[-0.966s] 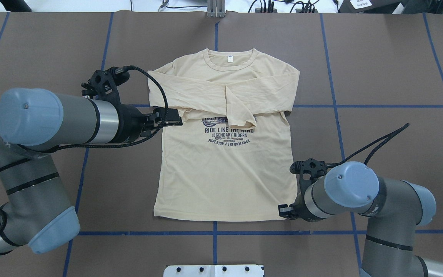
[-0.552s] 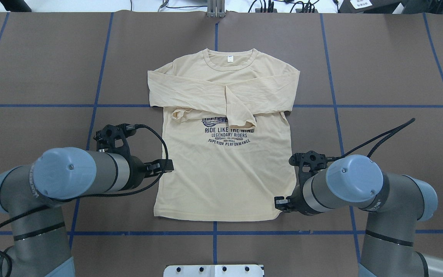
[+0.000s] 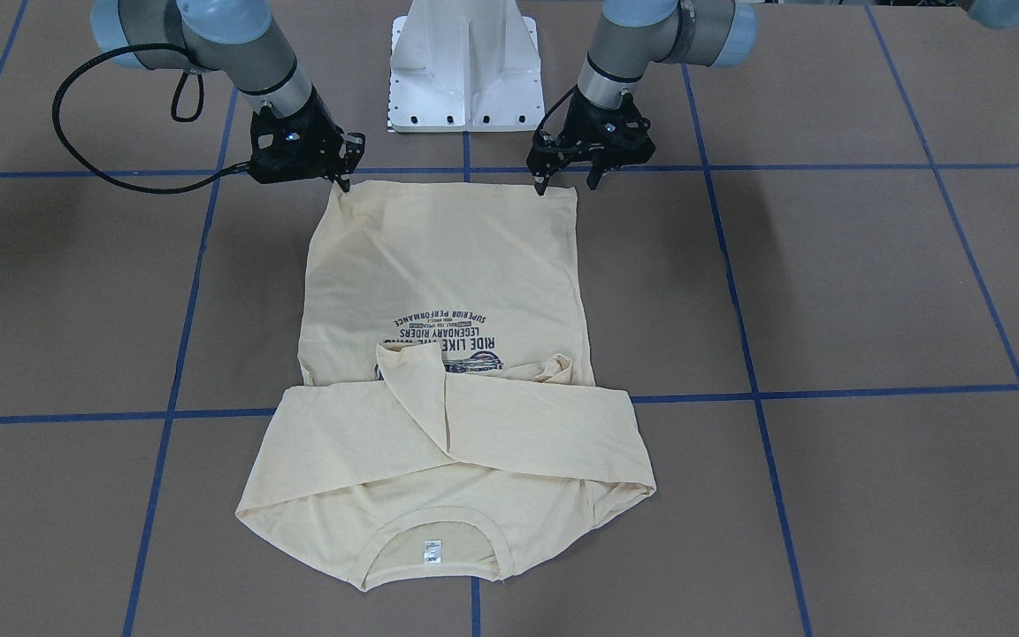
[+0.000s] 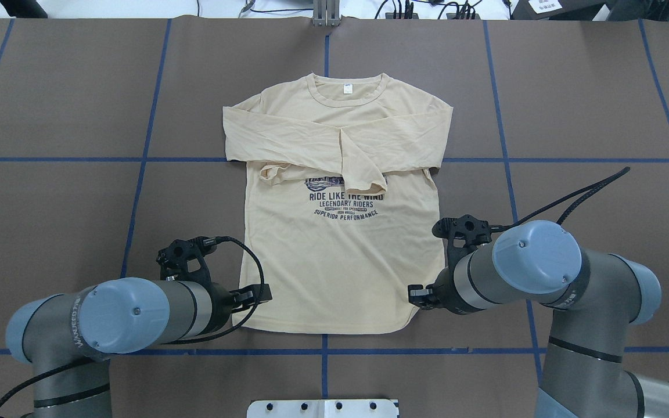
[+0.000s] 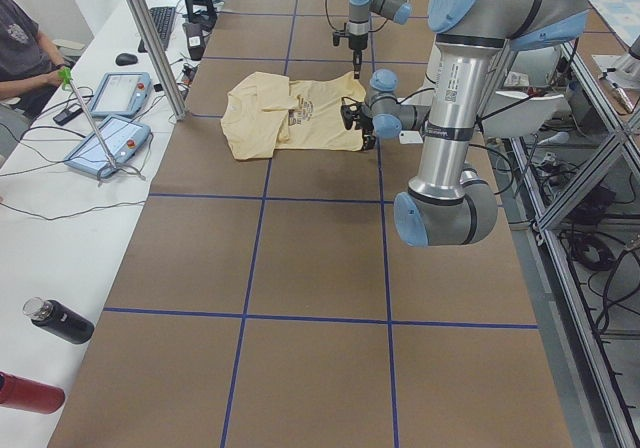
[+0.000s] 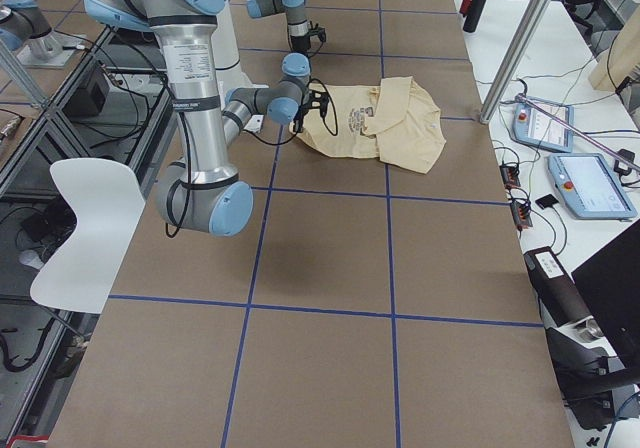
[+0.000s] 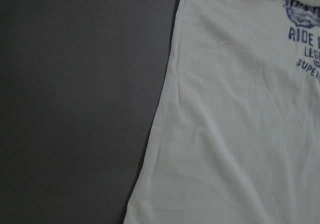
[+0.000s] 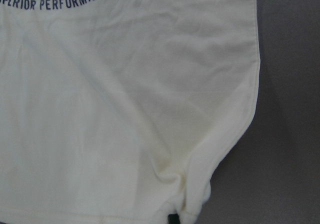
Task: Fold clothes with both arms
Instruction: 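Grasp the bottom hem corners with both grippers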
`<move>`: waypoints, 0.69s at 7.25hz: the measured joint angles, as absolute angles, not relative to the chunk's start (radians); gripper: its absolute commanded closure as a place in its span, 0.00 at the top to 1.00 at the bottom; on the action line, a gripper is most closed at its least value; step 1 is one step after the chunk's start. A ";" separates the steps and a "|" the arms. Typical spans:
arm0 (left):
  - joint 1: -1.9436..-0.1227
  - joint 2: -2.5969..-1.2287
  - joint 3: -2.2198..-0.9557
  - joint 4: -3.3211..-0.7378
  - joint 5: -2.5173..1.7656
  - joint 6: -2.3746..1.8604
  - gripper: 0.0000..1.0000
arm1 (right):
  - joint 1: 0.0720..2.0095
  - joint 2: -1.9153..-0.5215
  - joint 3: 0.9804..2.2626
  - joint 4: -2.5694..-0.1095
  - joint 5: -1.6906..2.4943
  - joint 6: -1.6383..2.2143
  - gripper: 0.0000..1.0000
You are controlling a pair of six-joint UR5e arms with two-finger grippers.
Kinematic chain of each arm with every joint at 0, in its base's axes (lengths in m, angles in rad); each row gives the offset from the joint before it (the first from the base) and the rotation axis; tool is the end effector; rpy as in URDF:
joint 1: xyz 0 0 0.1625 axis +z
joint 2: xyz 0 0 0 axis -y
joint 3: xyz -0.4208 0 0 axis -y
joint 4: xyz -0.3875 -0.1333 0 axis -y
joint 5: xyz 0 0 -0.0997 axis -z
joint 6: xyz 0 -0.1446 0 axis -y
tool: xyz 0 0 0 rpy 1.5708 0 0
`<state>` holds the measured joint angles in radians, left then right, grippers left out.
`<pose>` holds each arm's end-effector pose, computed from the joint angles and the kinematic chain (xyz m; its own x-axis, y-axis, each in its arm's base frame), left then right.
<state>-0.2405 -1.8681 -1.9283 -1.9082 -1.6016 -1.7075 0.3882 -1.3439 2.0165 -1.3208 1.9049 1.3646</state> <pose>0.5580 -0.2695 0.3244 0.4971 -0.2622 -0.8271 0.2834 0.9500 -0.1308 -0.4922 -0.2941 0.3341 0.5707 0.0244 0.8208 0.0012 0.9995 -0.0306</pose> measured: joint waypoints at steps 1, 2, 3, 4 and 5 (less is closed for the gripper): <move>-0.239 -1.870 -1.914 -1.907 -1.601 -1.708 0.84 | 0.390 -1.344 2.017 -1.321 1.905 1.365 0.00; -0.238 -1.871 -1.903 -1.905 -1.601 -1.709 0.80 | 0.393 -1.344 2.017 -1.321 1.906 1.364 0.00; -0.238 -1.871 -1.898 -1.904 -1.602 -1.709 0.73 | 0.395 -1.344 2.017 -1.321 1.907 1.364 0.00; -0.238 -1.872 -1.897 -1.903 -1.602 -1.709 0.68 | 0.397 -1.344 2.017 -1.321 1.907 1.364 0.00; -0.238 -1.872 -1.897 -1.902 -1.603 -1.709 0.63 | 0.399 -1.344 2.017 -1.321 1.907 1.364 0.00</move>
<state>-0.2378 -1.8719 -1.8966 -1.9020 -1.6028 -1.7088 0.3987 -1.3438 2.0172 -1.3211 1.9071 1.3637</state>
